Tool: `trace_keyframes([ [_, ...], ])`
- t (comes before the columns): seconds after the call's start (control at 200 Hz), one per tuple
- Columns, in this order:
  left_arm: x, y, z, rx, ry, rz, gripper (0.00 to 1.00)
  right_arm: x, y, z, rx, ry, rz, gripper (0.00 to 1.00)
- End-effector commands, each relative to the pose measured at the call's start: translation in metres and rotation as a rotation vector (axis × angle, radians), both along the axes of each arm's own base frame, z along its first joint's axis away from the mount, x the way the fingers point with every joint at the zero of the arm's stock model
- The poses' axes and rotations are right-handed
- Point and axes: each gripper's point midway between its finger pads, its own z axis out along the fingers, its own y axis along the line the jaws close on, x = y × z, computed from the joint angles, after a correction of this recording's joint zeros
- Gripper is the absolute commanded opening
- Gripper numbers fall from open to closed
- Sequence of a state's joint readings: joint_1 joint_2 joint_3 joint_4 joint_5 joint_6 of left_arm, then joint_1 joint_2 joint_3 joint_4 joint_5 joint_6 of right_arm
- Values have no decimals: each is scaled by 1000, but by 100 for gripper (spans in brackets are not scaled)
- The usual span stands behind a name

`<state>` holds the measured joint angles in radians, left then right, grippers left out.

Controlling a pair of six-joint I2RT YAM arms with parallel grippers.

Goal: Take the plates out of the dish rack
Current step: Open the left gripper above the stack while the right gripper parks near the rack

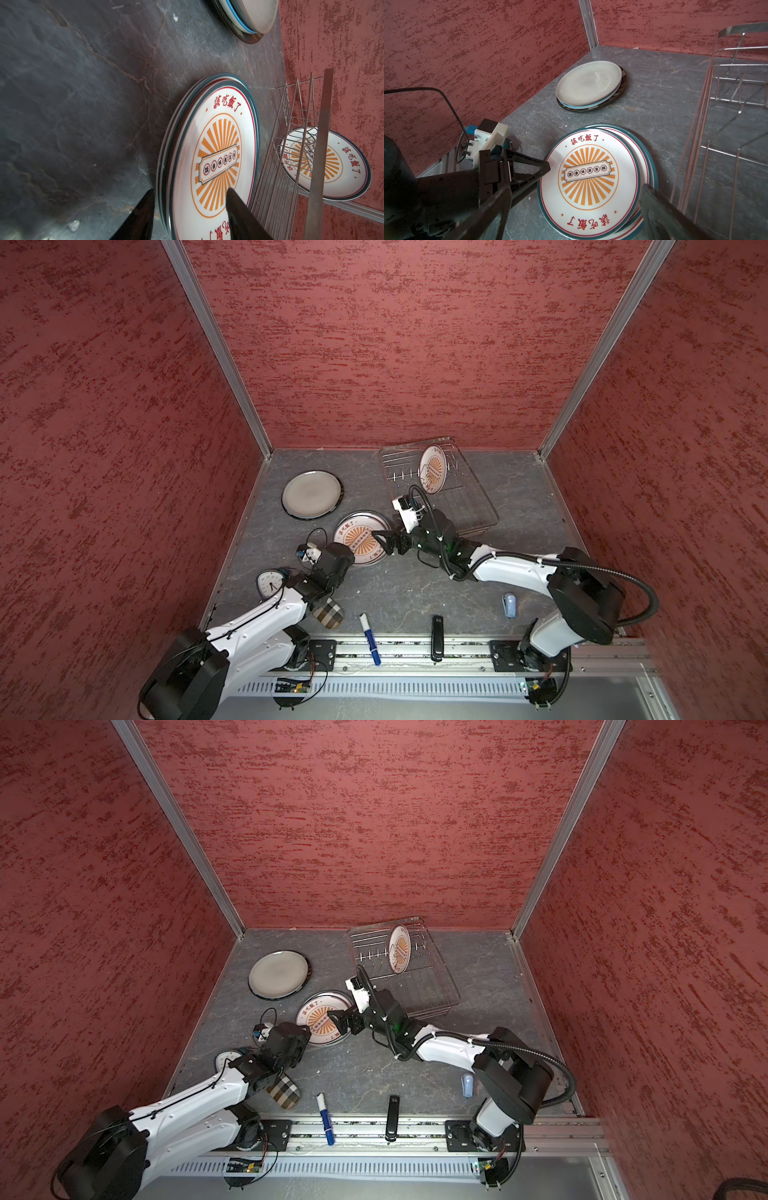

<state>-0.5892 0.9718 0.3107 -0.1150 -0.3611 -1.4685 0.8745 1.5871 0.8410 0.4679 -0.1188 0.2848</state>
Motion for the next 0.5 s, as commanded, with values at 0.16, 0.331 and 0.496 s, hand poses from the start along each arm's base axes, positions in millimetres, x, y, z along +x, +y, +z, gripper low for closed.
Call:
trace_keyframes([
  [0.16, 8, -8, 13, 3, -56, -53, 56, 0, 2, 10, 36, -24, -5, 97],
  [0.331, 12, -12, 9, 12, -36, -62, 56, 0, 1, 9, 34, -21, -8, 97],
  [0.496, 14, -15, 9, 11, -29, -69, 56, 0, 0, 9, 28, -24, -10, 97],
])
